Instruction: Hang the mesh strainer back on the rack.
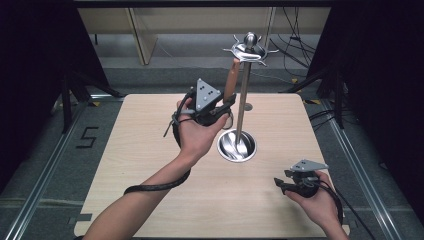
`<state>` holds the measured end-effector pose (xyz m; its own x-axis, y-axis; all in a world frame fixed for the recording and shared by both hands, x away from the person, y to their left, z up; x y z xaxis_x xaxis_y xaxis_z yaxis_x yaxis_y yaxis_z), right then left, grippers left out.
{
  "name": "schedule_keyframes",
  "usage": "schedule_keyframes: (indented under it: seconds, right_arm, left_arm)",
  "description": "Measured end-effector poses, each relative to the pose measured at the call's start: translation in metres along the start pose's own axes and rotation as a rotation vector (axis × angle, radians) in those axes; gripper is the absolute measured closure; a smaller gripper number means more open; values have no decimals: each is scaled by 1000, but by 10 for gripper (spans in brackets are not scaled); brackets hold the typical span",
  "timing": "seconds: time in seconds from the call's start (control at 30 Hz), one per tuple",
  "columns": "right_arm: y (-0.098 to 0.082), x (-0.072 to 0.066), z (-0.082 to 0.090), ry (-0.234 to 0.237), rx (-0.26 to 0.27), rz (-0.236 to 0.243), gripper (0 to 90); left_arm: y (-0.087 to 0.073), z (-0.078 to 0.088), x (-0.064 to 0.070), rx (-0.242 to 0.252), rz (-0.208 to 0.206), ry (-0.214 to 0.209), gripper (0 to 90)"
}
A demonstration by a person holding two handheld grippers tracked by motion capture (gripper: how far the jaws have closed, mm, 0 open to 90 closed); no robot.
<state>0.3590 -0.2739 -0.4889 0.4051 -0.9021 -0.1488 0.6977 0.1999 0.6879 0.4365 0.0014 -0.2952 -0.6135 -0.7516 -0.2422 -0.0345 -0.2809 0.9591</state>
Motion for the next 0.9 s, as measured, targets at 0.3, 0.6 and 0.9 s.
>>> schedule_keyframes:
  seconds: [0.3,0.6,0.9]
  right_arm:
    - [0,0,0,-1,1,0,486]
    - [-1,-1,0,0,-4,-16,486]
    - [-1,-2,1,1,-6,-20,486]
  left_arm:
    - [2,-4,0,-2,2,5,676]
    - [3,-9,-1,-13,0,5,676]
    - [4,-14,1,-22,3,2,676]
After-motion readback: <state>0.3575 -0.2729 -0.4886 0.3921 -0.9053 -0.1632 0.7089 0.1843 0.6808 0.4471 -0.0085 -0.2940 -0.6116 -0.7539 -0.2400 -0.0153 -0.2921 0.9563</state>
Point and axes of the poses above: each handheld gripper's, and its own axes: z roughly backward along the jaws, y roughly out of its top, x roughly to its right, the point moved 3 cm from there along -z, roughly forward along the jaws, and after that the axes turned 12 degrees about -z, right-handed, at the moved point
